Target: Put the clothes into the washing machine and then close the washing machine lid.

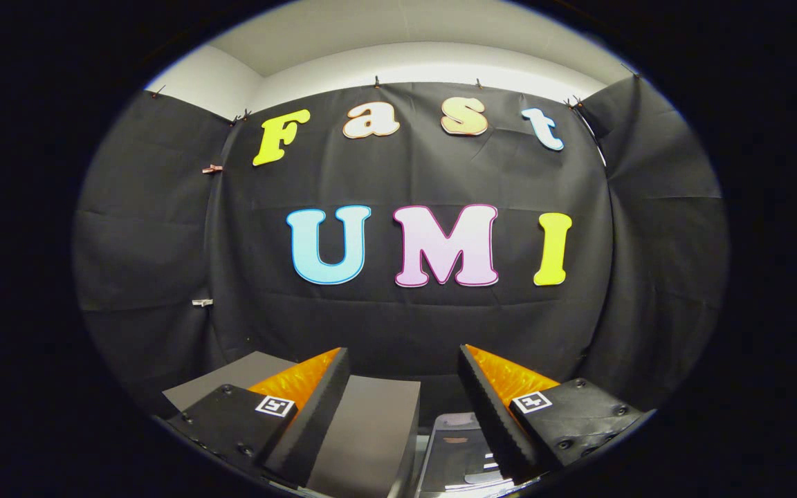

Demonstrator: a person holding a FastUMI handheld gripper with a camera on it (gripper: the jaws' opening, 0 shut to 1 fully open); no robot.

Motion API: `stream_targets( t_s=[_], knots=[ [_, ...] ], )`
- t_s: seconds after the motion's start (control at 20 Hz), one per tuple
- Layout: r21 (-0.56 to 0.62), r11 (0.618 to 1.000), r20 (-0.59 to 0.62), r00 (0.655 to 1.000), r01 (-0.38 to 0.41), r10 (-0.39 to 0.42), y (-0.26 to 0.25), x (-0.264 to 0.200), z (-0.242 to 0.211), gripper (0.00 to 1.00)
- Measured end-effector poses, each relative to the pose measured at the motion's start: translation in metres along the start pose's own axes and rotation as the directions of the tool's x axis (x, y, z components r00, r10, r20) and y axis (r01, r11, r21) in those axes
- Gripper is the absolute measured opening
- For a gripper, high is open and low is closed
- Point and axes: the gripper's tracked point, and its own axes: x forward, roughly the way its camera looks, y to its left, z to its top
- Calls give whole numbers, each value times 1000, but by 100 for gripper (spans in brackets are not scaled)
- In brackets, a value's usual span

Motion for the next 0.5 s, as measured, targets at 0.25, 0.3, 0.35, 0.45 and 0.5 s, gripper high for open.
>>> stream_targets(
  t_s=[0.25,0.3,0.35,0.45,0.5],
  knots=[
    [4,1000,4,1000,11,-11,-3,1,4,98],
    [3,1000,3,1000,15,-15,-4,1,3,98],
    [3,1000,0,1000,18,-18,-4,2,2,98],
    [7,1000,-3,1000,22,-22,-6,3,1,98],
    [10,1000,-1,1000,23,-23,-6,2,2,99]
  ],
)
